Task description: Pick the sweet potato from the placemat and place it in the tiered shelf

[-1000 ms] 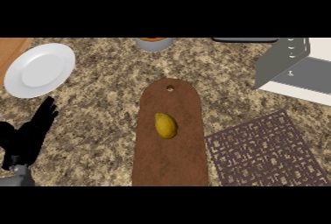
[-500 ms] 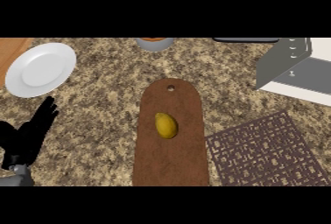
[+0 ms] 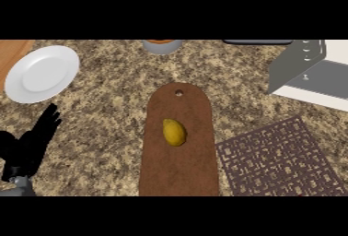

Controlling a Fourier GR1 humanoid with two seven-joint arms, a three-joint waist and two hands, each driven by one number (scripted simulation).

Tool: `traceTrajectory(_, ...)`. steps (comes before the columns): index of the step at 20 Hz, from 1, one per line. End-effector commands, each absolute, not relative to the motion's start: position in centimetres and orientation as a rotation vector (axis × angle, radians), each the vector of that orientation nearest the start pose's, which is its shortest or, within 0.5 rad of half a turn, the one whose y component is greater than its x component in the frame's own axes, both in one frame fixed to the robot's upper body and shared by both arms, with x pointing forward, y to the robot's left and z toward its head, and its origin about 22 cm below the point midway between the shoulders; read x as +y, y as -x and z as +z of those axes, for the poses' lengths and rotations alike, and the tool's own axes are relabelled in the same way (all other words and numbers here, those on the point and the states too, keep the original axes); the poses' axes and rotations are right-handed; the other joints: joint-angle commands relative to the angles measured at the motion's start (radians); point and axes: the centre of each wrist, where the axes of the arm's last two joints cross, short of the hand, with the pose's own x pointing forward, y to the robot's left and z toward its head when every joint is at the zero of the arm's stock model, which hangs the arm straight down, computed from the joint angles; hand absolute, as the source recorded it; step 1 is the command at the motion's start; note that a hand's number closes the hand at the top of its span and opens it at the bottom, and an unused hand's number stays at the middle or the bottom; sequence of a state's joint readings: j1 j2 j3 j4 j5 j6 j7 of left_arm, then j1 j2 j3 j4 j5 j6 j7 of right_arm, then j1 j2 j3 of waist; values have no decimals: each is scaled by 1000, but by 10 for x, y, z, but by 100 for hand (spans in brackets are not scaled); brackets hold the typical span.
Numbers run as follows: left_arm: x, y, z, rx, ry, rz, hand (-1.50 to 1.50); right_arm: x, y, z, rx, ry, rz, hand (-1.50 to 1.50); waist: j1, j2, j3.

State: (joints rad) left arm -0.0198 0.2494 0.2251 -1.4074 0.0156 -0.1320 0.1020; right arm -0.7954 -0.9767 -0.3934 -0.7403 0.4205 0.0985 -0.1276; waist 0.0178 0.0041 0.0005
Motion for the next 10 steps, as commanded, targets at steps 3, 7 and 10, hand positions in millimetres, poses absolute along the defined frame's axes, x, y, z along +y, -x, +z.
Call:
traceTrajectory(3,352,-227,-3,-1333,-258,-69,0,-534,-313,289,-1634,981,173,-150,-7,-4,0)
traceTrajectory(7,353,-239,2,-1329,-245,-45,0,-540,-311,294,-1675,832,103,-150,-9,-3,0)
traceTrajectory(10,347,-243,-8,-1322,-262,-47,0,-554,-298,295,-1709,750,47,-150,-18,-3,0)
